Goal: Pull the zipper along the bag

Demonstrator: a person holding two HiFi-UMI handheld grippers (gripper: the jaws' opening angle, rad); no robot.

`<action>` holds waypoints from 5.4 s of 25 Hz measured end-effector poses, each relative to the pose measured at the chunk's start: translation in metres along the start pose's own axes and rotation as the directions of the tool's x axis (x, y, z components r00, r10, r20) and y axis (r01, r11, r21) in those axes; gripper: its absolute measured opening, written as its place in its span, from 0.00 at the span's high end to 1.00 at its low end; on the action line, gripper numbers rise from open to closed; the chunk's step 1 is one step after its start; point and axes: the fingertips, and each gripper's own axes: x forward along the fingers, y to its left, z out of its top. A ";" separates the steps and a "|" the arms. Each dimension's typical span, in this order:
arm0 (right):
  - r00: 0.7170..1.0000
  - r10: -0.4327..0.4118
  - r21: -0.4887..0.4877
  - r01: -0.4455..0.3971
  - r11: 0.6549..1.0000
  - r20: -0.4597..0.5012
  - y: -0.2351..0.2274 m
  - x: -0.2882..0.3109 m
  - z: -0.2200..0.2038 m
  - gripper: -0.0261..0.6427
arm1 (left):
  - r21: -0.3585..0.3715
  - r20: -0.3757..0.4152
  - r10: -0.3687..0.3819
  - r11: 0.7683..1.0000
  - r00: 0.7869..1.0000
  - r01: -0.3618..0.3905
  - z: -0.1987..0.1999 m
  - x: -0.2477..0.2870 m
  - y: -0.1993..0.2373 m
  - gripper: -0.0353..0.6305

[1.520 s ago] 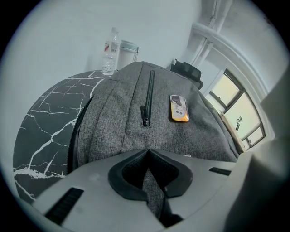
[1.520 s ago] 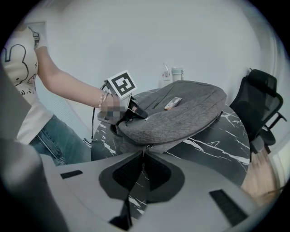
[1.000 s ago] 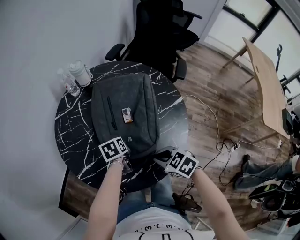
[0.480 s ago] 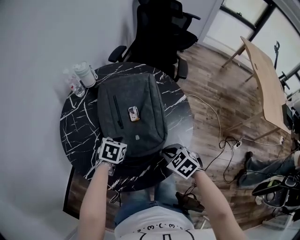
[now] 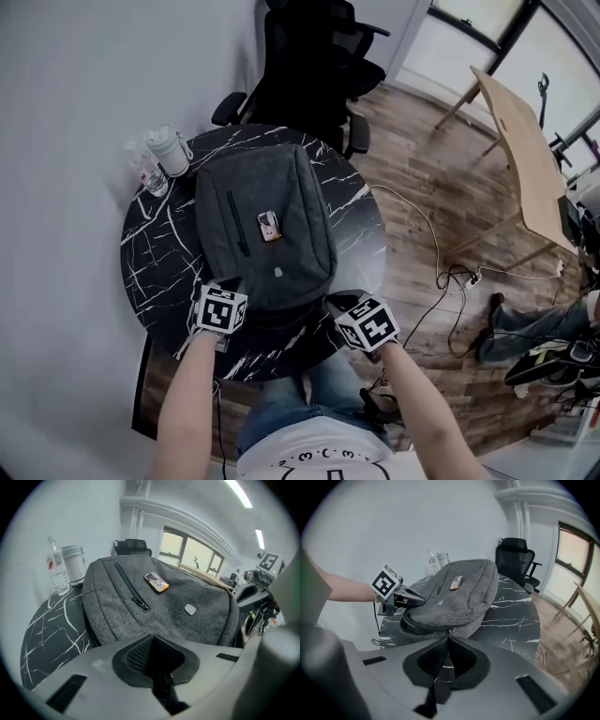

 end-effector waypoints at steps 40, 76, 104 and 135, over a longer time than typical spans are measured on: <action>0.979 -0.139 0.207 0.106 0.972 0.149 0.079 0.004 0.060 0.89 | 0.016 0.191 -0.149 0.989 0.970 0.149 0.026 -0.036 0.018 0.92; 0.994 -0.088 0.212 0.073 0.974 0.063 0.122 0.093 0.095 0.89 | 0.618 -0.167 -0.391 0.674 0.905 0.405 0.033 0.006 0.133 0.92; 0.997 -0.080 0.526 0.081 0.847 -0.025 0.059 0.152 0.111 0.88 | 0.707 -0.198 -0.322 0.607 0.926 0.362 -0.005 -0.028 0.104 0.92; 0.954 0.300 0.138 -0.295 0.946 -0.017 0.084 0.056 0.133 0.88 | 0.369 0.000 -0.346 0.872 0.938 0.322 -0.022 -0.086 0.019 0.92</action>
